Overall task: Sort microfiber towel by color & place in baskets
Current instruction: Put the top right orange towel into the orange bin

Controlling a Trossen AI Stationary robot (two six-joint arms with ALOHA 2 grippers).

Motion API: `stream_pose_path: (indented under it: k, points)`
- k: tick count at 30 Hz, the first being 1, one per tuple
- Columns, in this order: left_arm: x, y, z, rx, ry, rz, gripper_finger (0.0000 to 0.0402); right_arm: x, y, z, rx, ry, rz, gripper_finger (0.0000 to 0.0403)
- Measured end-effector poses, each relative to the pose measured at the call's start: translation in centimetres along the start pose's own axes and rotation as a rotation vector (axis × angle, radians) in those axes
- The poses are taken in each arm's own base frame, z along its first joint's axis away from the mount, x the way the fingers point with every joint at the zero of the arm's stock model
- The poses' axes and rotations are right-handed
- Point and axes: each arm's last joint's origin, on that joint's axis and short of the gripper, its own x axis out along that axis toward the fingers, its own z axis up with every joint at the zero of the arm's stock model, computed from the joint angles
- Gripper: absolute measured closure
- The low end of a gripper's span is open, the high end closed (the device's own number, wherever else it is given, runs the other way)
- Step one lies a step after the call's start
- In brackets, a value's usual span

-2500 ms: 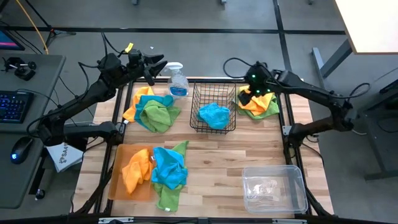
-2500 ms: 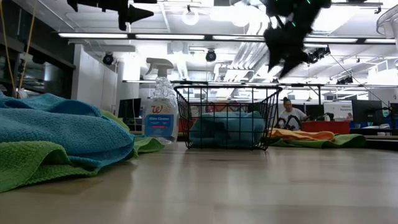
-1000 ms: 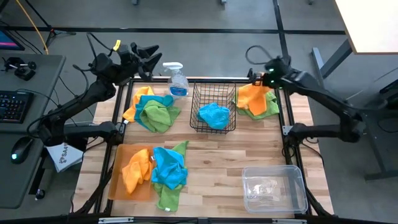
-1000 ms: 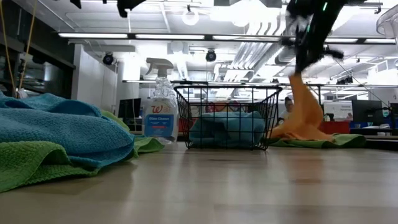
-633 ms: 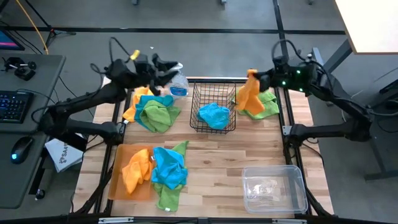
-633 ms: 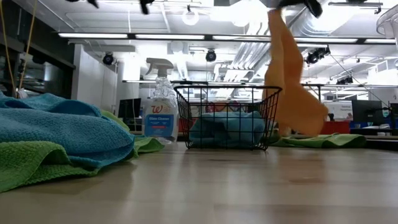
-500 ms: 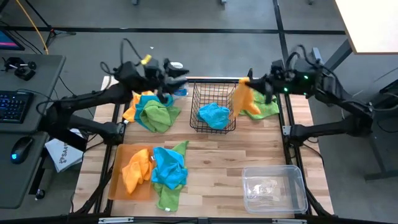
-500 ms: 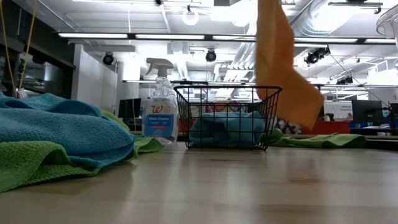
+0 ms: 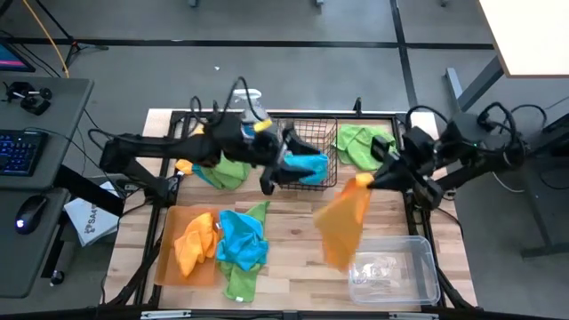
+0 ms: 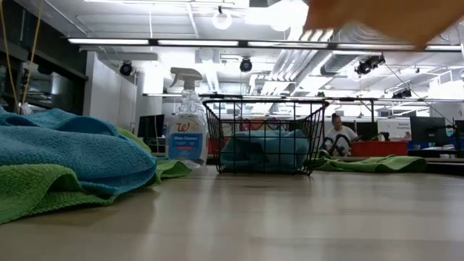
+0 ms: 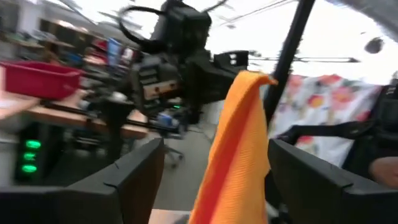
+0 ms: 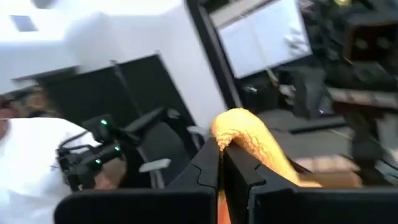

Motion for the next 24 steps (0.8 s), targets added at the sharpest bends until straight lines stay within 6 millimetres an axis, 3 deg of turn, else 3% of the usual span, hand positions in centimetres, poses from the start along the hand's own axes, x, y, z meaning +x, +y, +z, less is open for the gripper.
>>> stream_pose_path:
  k: [7,14,24]
  points:
    - [3.2,-1.9,-0.8,-0.13,0.024,-0.109,0.01,3.2,0.9,-0.8,-0.019,-0.031,0.118,0.0403]
    - [4.5,-2.1,-1.7,-0.269,0.12,-0.279,0.0096,5.9,0.5,-1.1,-0.042,-0.106,0.179,0.0403]
    - [4.8,-2.2,-2.5,-0.323,0.2,-0.422,0.0096,6.6,-1.4,-0.2,-0.119,-0.215,0.113,0.0403]
